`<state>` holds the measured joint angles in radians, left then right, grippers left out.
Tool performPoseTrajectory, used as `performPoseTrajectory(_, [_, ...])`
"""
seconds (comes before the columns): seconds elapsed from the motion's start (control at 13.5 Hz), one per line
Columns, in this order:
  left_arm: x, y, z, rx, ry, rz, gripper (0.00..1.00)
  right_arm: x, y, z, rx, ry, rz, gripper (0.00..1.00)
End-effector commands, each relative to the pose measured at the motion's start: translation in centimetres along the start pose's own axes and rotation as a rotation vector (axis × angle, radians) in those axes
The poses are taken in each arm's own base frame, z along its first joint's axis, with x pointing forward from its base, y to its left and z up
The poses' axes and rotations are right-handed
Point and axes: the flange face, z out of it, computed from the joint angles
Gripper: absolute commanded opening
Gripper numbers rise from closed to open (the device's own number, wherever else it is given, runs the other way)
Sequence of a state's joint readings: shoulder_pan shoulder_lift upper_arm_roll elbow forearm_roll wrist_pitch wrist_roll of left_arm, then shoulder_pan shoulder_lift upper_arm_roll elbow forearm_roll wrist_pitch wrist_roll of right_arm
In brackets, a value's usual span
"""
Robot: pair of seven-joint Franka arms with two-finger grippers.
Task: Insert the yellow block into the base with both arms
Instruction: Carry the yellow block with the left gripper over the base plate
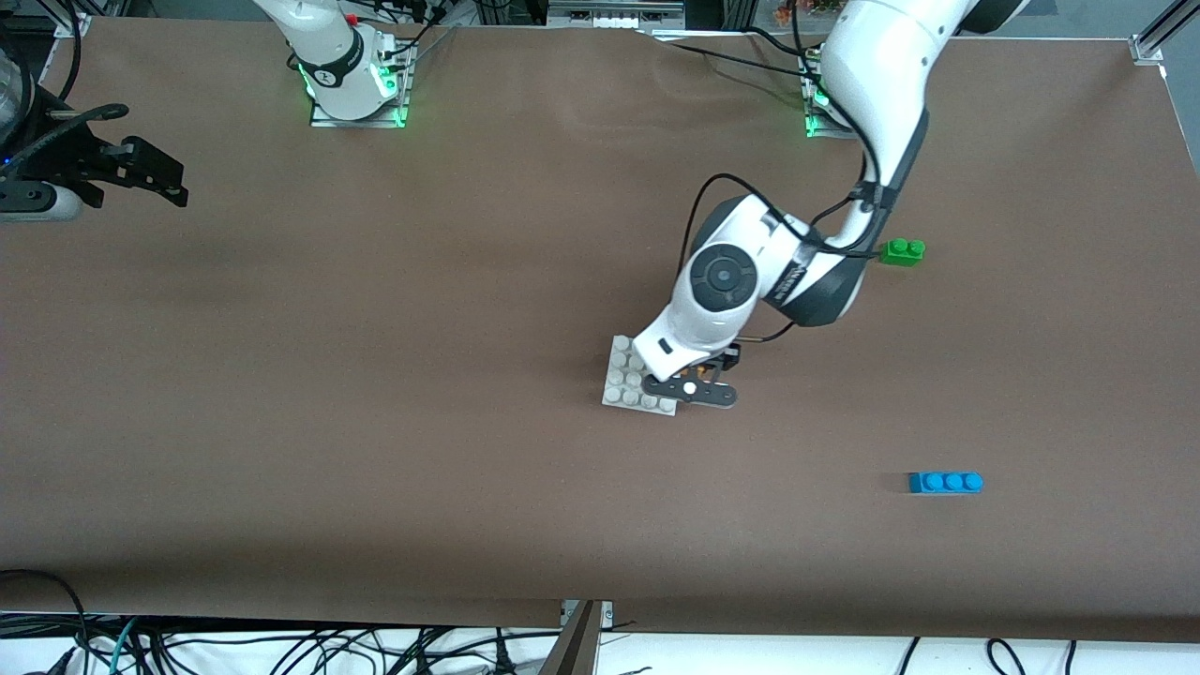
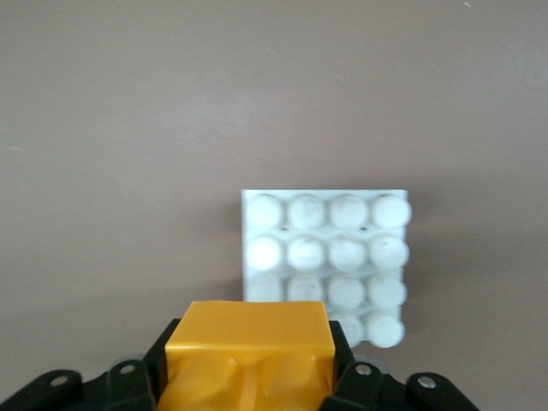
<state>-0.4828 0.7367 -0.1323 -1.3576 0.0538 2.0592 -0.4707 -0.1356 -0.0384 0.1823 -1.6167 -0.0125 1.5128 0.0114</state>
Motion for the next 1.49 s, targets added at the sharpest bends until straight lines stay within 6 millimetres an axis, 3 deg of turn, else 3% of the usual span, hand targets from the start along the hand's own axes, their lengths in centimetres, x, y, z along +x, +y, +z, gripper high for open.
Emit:
performPoseTrajectory(0.0, [0.0, 2.9, 2.9, 0.008, -0.02, -0.033, 0.28, -0.7, 0.3, -0.1, -0.012, 0.011, -0.01, 1.0])
performPoseTrajectory(0.52, [-0.9, 3.7, 7.6, 0.036, -0.072, 0.013, 0.29, -0.5, 0.3, 0.4, -0.012, 0.016, -0.01, 1.0])
performPoseTrajectory(1.41, [-0.3, 4.2, 8.8, 0.002, -0.013, 0.009, 0.29, -0.5, 0.3, 0.4, -0.014, 0.016, -0.01, 1.0])
